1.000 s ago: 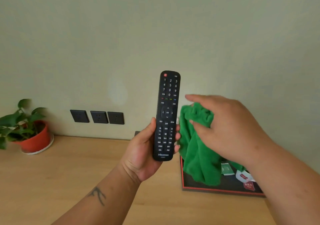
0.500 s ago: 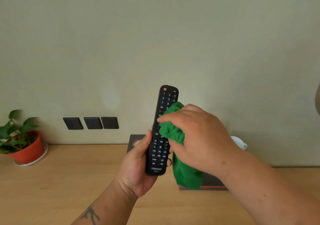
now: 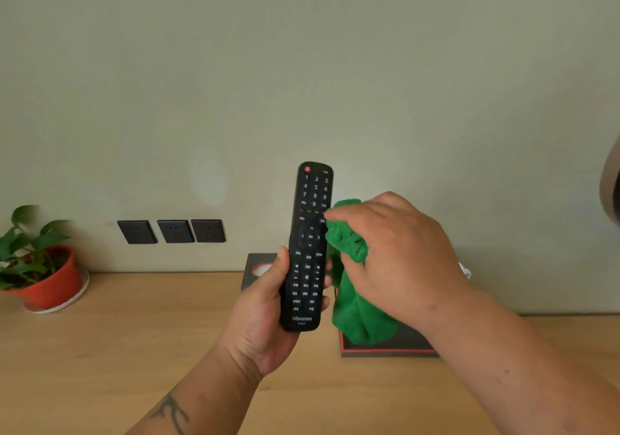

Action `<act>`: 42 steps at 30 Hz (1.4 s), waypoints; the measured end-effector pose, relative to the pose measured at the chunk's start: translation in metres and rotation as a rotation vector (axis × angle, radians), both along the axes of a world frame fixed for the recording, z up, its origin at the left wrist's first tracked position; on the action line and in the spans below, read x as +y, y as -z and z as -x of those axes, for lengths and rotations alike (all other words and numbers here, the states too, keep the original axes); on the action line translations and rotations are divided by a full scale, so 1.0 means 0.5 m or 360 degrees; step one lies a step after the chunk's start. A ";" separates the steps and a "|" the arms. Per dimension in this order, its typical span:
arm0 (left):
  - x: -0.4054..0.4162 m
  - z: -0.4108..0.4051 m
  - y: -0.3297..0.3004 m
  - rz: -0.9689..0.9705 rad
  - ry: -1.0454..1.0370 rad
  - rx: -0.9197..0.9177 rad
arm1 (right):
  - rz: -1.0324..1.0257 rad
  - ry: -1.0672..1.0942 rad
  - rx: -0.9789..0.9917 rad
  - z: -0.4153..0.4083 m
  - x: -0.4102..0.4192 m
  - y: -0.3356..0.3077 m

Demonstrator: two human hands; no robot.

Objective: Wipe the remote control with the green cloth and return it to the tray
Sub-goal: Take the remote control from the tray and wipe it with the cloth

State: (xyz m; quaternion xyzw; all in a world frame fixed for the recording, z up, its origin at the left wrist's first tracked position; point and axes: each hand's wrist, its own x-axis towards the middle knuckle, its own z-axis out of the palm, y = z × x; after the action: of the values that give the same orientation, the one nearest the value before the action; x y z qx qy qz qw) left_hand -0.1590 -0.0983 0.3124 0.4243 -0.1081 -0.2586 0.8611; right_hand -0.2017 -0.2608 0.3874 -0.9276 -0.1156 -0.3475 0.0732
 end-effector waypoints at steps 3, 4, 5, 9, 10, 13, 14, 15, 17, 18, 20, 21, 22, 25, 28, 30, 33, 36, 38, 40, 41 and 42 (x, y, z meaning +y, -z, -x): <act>-0.007 -0.004 -0.011 -0.0041 -0.0035 0.0022 | -0.0002 -0.0004 0.0019 -0.001 0.006 0.004; -0.010 -0.005 -0.015 -0.0047 -0.0048 0.0027 | 0.0015 -0.0018 0.0047 0.001 0.010 0.012; -0.013 -0.004 -0.019 -0.0049 -0.0061 0.0037 | 0.0030 -0.0042 0.0075 0.003 0.013 0.022; -0.025 -0.002 -0.026 -0.0030 -0.0125 0.0105 | 0.0012 -0.0094 0.0108 0.017 0.013 0.046; -0.028 -0.002 -0.027 -0.0011 -0.0130 0.0122 | 0.0000 -0.0105 0.0101 0.021 0.012 0.048; -0.032 -0.005 -0.031 0.0022 -0.0110 0.0146 | -0.0031 -0.0186 0.0090 0.035 0.003 0.056; -0.033 -0.008 -0.032 0.0020 -0.0091 0.0147 | -0.0034 -0.0214 0.0098 0.040 -0.001 0.058; -0.033 -0.011 -0.034 0.0015 -0.0071 0.0147 | -0.0030 -0.0242 0.0116 0.045 -0.006 0.060; -0.032 -0.019 -0.036 0.0006 -0.0025 0.0151 | -0.0023 -0.0303 0.0190 0.054 -0.016 0.064; -0.031 -0.022 -0.037 0.0002 -0.0006 0.0155 | -0.0033 -0.0334 0.0239 0.058 -0.022 0.066; -0.029 -0.028 -0.039 0.0010 -0.0005 0.0184 | -0.0114 -0.0367 0.0358 0.063 -0.033 0.062; -0.027 -0.031 -0.039 0.0020 -0.0011 0.0203 | -0.0178 -0.0357 0.0398 0.064 -0.038 0.056; -0.027 -0.033 -0.038 0.0031 -0.0011 0.0216 | -0.0238 -0.0334 0.0392 0.062 -0.041 0.048; -0.034 -0.037 -0.038 0.0063 0.0030 0.0237 | -0.0315 -0.0259 0.0218 0.045 -0.026 0.031; -0.040 -0.041 -0.041 0.0114 0.0046 0.0326 | -0.0161 -0.0316 0.0195 0.034 0.011 0.045; -0.039 -0.046 -0.040 0.0122 0.0060 0.0402 | 0.0007 -0.0448 0.0214 0.039 0.016 0.070; -0.032 -0.058 -0.026 0.0074 -0.0056 0.0435 | 0.0229 -0.0593 0.0302 0.048 -0.006 0.113; -0.018 -0.079 -0.008 0.0009 -0.0268 0.0401 | 0.0211 -0.0522 0.0457 0.047 -0.039 0.152; -0.014 -0.094 0.011 -0.0088 -0.0326 0.0418 | 0.0042 -0.0433 0.0450 0.039 -0.054 0.169; -0.016 -0.104 0.039 -0.0182 -0.0343 0.0482 | -0.0128 -0.0404 0.0374 0.024 -0.050 0.182; -0.020 -0.106 0.056 -0.0216 -0.0337 0.0519 | -0.0171 -0.0412 0.0330 0.015 -0.039 0.192; -0.025 -0.106 0.074 -0.0229 -0.0321 0.0558 | -0.0169 -0.0437 0.0301 0.006 -0.026 0.207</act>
State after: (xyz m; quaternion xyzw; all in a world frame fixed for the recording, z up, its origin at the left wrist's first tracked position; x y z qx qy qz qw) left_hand -0.1060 -0.1110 0.2754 0.4419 0.1052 -0.2480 0.8557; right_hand -0.2048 -0.2736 0.2840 -0.9266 -0.2153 -0.2510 0.1793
